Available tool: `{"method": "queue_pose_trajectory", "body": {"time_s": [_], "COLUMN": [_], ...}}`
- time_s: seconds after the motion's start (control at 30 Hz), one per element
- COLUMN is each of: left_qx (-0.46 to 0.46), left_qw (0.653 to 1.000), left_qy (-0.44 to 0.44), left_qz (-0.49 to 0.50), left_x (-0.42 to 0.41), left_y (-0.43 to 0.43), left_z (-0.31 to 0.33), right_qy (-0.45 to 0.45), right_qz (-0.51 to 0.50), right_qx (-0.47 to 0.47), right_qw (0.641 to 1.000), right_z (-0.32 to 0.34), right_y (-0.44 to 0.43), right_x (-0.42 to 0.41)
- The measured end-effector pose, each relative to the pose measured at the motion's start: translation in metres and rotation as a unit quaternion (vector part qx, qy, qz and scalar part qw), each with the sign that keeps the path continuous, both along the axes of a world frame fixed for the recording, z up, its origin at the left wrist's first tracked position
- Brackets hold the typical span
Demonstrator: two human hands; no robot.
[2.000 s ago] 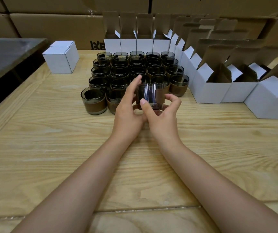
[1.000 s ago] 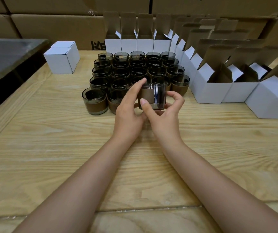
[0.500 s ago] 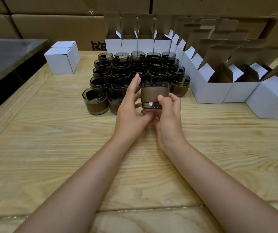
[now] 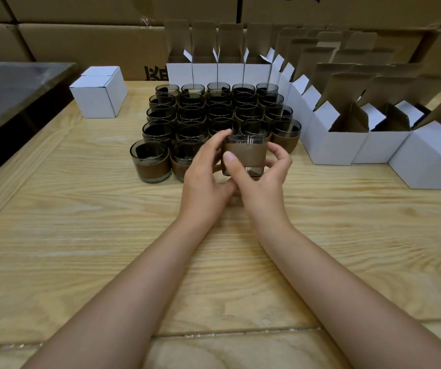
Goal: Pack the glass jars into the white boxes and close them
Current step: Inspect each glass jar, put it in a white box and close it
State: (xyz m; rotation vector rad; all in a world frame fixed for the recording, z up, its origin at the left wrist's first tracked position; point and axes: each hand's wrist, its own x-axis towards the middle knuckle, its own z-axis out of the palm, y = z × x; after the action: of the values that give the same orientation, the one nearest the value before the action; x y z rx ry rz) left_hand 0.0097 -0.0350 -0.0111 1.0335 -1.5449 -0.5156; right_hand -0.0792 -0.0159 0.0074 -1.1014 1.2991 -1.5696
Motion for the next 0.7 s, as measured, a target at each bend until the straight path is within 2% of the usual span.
{"method": "queue_pose_trajectory", "body": {"time_s": [0.1, 0.2, 0.47, 0.7], "left_qx": [-0.002, -0.002, 0.04, 0.043], "left_qw": [1.0, 1.0, 0.999, 0.999], "left_qy": [-0.013, -0.021, 0.003, 0.013], "left_qz": [0.005, 0.008, -0.024, -0.029], "left_x": [0.0018, 0.0011, 0.0002, -0.0001], "left_y": [-0.0009, -0.0006, 0.0014, 0.0011], "left_z": [-0.0016, -0.0014, 0.0008, 0.0021], "right_qy": [0.06, 0.042, -0.11, -0.2], "right_qz": [-0.02, -0.013, 0.021, 0.068], "right_qx": [-0.022, -0.018, 0.001, 0.009], "right_qw": [0.998, 0.999, 0.994, 0.977], "right_z": [-0.0021, -0.0028, -0.0007, 0.0043], "right_y": [0.001, -0.0008, -0.0032, -0.0025], "right_x": [-0.0003, -0.0026, -0.0062, -0.004]}}
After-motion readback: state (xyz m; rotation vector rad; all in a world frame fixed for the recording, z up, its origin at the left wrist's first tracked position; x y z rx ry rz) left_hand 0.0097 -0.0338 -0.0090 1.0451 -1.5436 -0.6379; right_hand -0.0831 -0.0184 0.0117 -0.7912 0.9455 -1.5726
